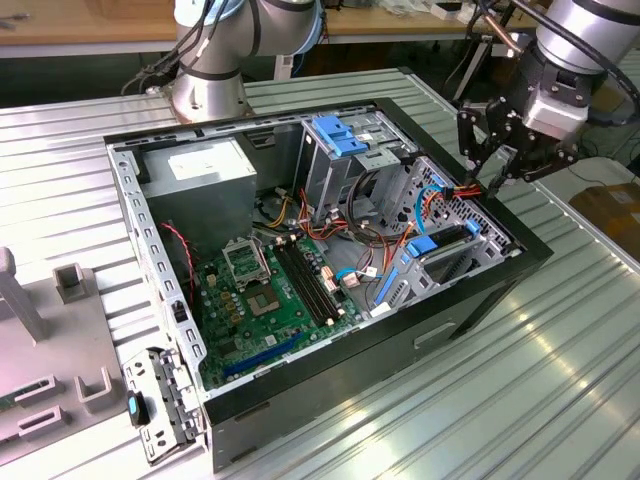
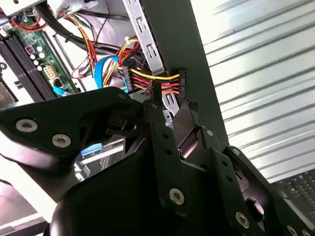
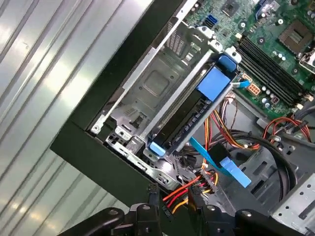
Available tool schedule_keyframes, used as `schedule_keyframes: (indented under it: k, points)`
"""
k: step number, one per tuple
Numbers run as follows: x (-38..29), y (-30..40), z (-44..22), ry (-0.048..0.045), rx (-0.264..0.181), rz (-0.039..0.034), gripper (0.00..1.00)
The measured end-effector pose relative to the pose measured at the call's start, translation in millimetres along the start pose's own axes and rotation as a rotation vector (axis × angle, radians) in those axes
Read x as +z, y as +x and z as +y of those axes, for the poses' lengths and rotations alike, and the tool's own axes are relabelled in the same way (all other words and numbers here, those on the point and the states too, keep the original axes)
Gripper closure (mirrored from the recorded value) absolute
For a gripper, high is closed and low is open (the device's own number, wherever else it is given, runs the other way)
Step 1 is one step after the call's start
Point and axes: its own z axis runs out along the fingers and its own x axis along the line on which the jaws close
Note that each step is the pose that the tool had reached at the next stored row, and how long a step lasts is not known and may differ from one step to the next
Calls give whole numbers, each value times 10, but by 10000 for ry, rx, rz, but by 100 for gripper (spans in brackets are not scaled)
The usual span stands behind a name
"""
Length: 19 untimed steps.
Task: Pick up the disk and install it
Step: 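Insert the first disk wire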
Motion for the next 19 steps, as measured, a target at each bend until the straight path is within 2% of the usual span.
schedule_keyframes:
  k: [1, 2, 4, 6, 7, 10, 14, 15, 16, 17, 18, 19]
  points:
    - [20, 21, -24, 6, -713, -83, 63]
    - [30, 29, -33, 10, -1127, -133, 63]
    - [35, 34, -37, 14, -1422, -168, 63]
    - [47, 45, -50, 25, -2082, -252, 63]
    - [55, 68, -77, 30, -2378, -289, 63]
    - [64, 88, -101, 38, -2814, -343, 63]
    - [86, 98, -112, 55, -3949, -484, 63]
    - [98, 100, -113, 56, -4167, -486, 63]
    - [108, 100, -112, 82, -4211, -433, 63]
    - [121, 100, -110, 147, -4227, -329, 63]
    - [121, 100, -110, 182, -4232, -282, 63]
    - [120, 100, -110, 182, -4234, -278, 63]
